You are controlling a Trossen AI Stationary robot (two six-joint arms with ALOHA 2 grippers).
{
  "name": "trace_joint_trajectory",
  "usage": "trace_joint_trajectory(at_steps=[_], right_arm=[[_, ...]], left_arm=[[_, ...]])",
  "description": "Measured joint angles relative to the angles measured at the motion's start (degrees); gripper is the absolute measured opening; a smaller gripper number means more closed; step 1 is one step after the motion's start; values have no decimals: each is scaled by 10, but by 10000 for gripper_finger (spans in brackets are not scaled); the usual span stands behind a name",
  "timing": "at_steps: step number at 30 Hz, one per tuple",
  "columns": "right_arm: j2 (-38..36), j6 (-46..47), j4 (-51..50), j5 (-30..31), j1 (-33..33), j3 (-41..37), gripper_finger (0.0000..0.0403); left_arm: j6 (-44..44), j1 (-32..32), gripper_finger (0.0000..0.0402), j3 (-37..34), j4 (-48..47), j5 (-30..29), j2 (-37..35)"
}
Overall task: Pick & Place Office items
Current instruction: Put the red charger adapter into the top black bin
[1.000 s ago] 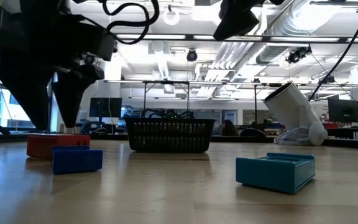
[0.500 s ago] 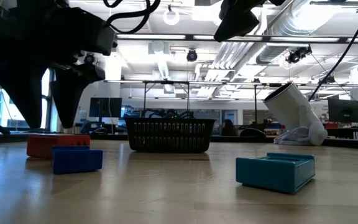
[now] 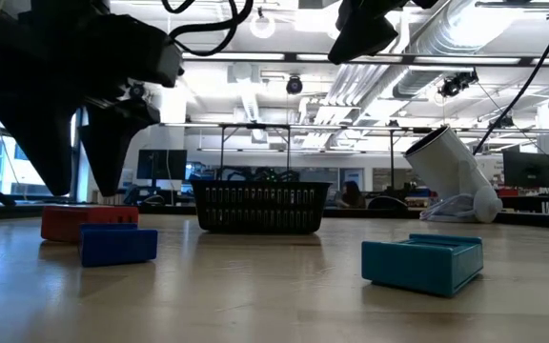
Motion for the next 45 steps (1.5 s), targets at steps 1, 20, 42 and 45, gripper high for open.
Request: trace_joint_trajectory(at_steps=[1,20,42,45], right_arm=[[0,0,0,0,0,0,267],[0,0,0,-3,0,0,267],[0,0,-1,-3,0,0,267],[0,2,-3,-2,1,0,267]], left_arm=[[0,0,263,0,1,0,0],[30,-1,285,0,23,-3,0],[66,21,285,0,11,14,2],[66,21,285,-1,11,17,9]])
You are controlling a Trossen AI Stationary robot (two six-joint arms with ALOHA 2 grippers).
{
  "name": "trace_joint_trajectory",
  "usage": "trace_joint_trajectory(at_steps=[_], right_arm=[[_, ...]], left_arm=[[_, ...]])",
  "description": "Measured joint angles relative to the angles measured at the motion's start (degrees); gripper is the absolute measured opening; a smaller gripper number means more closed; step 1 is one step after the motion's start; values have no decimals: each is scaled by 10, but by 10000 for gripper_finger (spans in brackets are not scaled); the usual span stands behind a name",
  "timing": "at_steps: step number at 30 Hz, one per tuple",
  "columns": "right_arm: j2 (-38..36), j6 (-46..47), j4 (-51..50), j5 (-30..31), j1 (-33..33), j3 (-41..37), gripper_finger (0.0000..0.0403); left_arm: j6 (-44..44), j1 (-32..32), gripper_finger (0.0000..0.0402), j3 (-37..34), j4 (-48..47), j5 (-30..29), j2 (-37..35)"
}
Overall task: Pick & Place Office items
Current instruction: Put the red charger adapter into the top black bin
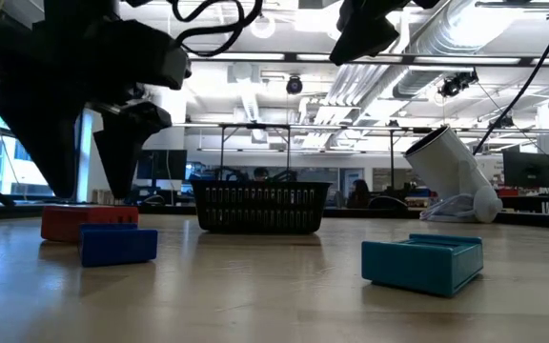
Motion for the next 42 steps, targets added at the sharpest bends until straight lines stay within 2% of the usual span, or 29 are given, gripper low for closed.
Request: trace_joint_trajectory(at_steps=[12,32,42], right_arm=[[0,2,-9,0,0,0,267],[0,2,-8,0,0,0,267],[0,2,-8,0,0,0,267]], left_arm=[[-3,0,285,-1,-10,20,56],[-2,0,285,-1,-13,20,59],[-2,0,241,-1,-13,18,59]])
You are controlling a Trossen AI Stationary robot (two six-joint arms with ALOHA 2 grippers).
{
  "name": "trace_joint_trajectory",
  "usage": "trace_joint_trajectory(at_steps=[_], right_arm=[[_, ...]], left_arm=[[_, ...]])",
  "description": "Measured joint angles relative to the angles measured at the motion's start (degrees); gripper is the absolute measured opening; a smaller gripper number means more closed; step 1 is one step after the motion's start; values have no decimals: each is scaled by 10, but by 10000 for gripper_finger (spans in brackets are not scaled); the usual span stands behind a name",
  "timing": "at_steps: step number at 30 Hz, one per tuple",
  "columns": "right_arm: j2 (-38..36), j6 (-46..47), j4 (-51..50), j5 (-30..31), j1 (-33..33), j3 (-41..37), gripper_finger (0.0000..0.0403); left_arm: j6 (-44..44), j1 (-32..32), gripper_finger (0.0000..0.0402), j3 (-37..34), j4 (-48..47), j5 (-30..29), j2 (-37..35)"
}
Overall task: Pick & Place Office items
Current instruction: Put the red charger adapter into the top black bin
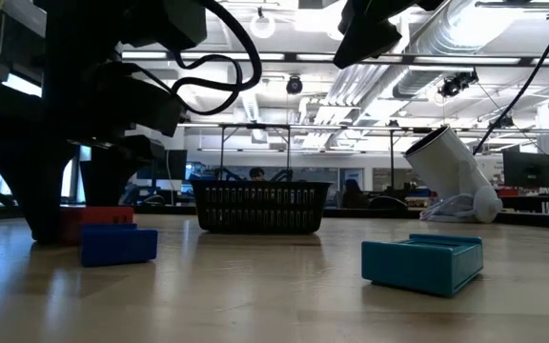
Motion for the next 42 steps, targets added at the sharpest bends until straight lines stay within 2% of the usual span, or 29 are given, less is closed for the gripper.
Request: trace_joint_trajectory(at_steps=[6,28,42], right_arm=[[0,0,0,0,0,0,267],[0,0,0,0,0,0,267],[0,0,-2,1,0,0,267]], left_arm=[[0,0,222,0,0,0,0],[-5,0,219,-1,-2,-2,-3],[-23,0,219,0,-30,-41,-59]])
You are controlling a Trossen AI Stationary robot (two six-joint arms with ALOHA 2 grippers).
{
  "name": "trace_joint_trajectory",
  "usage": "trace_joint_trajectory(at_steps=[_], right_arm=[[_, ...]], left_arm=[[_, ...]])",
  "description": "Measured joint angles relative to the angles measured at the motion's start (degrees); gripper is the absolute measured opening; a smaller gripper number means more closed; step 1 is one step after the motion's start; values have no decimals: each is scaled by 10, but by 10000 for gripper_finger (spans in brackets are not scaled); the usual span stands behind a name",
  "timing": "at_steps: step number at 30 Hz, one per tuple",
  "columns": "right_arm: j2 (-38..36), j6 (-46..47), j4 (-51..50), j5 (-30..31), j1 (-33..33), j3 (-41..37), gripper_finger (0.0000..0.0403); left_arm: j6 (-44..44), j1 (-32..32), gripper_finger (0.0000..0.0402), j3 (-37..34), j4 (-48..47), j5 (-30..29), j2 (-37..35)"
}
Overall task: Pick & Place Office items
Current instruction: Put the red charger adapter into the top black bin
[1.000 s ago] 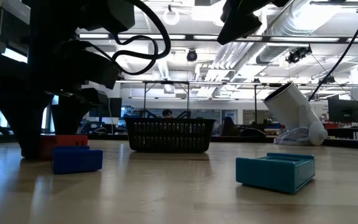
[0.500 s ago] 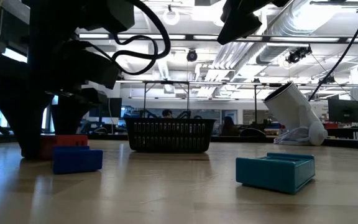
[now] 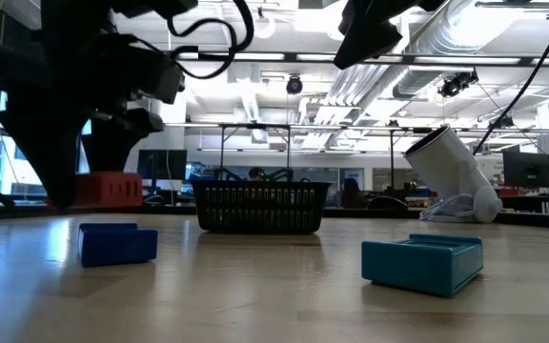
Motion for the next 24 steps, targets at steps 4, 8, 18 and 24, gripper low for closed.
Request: trace_joint_trajectory(at_steps=[4,8,18,24], right_arm=[[0,0,0,1,-1,0,267],[0,0,0,1,-1,0,267],[0,-3,5,18,-1,0,267],[0,-10,11,21,-6,0,267]], left_arm=[[-4,0,219,0,-11,-16,-15],[-5,0,219,0,-19,-37,-33],[-10,0,219,0,-23,-88,-103],[-12,0,219,0,-12,-104,-150]])
